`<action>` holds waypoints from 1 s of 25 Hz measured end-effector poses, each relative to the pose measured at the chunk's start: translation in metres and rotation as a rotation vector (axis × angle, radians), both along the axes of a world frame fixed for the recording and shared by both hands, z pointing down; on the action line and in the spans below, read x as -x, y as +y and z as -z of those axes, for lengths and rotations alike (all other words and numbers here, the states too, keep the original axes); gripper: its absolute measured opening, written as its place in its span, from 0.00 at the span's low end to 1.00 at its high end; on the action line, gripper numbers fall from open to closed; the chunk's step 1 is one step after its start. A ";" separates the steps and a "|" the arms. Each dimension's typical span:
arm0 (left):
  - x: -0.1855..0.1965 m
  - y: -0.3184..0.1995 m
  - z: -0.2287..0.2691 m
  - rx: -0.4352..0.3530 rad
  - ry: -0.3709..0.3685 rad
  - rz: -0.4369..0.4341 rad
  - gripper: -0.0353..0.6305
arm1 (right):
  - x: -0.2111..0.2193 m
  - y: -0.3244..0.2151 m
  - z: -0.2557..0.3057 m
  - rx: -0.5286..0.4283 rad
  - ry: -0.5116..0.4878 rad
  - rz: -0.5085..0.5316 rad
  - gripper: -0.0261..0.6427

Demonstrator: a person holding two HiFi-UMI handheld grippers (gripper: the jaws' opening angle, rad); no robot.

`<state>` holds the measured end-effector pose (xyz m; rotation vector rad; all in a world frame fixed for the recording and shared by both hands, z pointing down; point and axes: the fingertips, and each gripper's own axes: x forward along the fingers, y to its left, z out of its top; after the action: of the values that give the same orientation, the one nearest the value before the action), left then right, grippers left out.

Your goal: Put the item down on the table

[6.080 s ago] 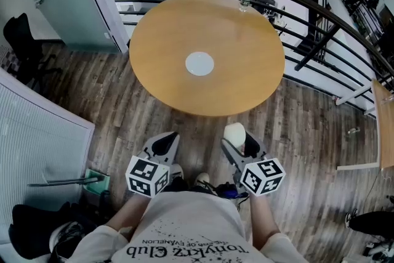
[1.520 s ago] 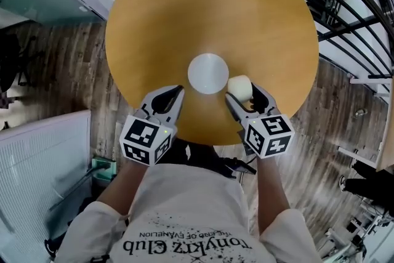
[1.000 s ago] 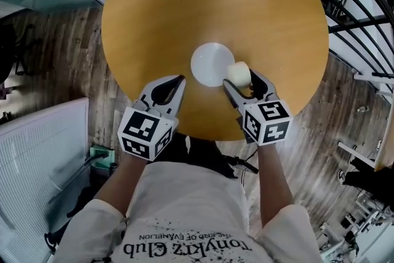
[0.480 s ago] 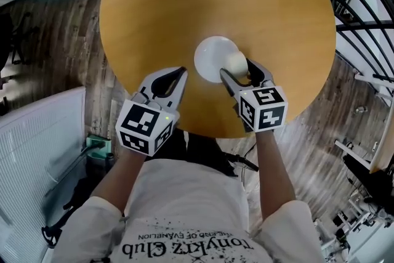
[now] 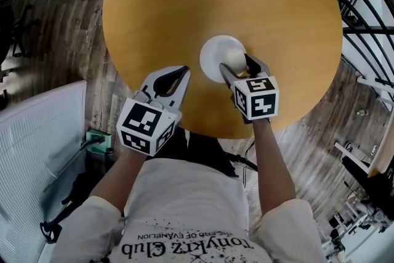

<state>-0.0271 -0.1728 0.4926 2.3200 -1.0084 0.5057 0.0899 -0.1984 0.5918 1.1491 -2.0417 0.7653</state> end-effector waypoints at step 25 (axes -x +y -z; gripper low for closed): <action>0.021 -0.001 -0.015 0.039 -0.013 0.035 0.09 | 0.011 -0.006 -0.054 0.102 0.118 0.079 0.53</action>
<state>-0.0477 -0.1737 0.5081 2.2641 -1.0341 0.5220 0.0788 -0.2043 0.6463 1.0262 -1.9167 0.7364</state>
